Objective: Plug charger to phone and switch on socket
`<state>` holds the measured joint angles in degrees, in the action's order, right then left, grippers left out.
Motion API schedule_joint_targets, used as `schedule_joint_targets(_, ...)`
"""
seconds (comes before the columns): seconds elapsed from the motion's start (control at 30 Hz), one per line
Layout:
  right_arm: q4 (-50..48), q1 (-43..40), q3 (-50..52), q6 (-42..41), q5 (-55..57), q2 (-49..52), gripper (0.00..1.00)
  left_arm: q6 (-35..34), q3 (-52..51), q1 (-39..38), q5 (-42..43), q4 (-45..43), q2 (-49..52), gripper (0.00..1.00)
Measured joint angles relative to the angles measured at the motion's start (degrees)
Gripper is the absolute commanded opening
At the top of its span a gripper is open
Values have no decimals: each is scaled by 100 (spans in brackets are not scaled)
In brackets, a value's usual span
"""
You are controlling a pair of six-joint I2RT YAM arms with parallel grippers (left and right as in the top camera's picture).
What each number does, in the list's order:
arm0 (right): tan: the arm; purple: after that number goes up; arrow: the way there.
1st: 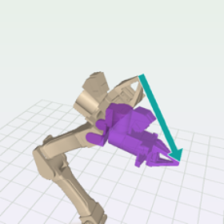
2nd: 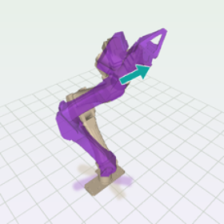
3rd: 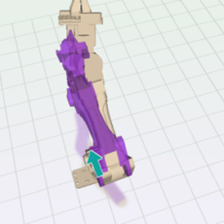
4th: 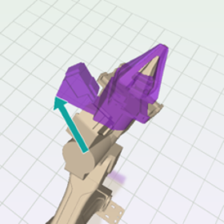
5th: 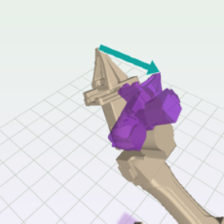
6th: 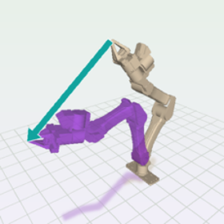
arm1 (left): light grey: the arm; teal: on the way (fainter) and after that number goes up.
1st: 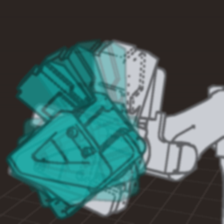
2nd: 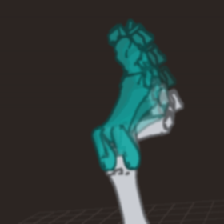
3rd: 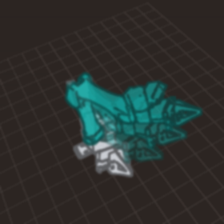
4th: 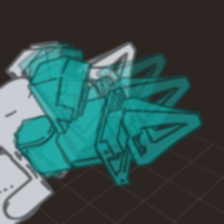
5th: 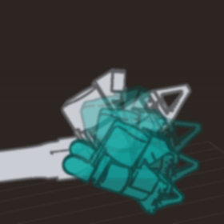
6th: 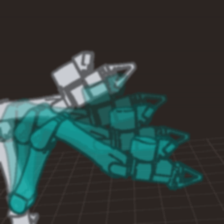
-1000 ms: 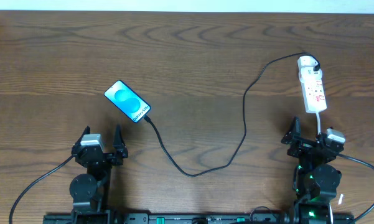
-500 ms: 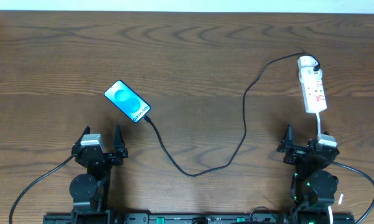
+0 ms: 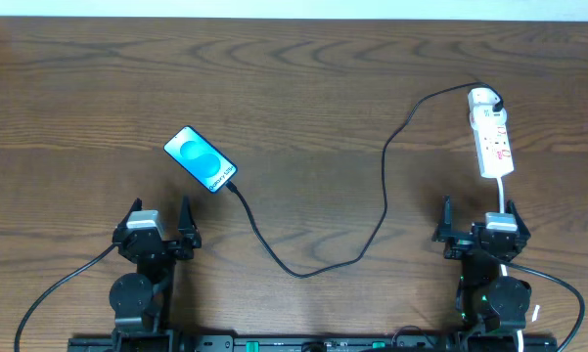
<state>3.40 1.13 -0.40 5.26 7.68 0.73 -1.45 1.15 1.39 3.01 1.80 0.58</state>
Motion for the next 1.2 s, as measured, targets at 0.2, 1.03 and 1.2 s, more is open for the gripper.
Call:
schedule_joint_targets(0.2, 2, 72, 0, 42, -37, 0, 99, 0, 0, 0, 0, 0, 0, 82)
schedule_joint_targets(1.03, -20, 83, 0, -160, 203, -2, 99, 0, 0, 0, 0, 0, 0, 82)
schedule_joint_targets(1.2, -20, 118, 0, -190, 201, 0, 99, 0, 0, 0, 0, 0, 0, 82)
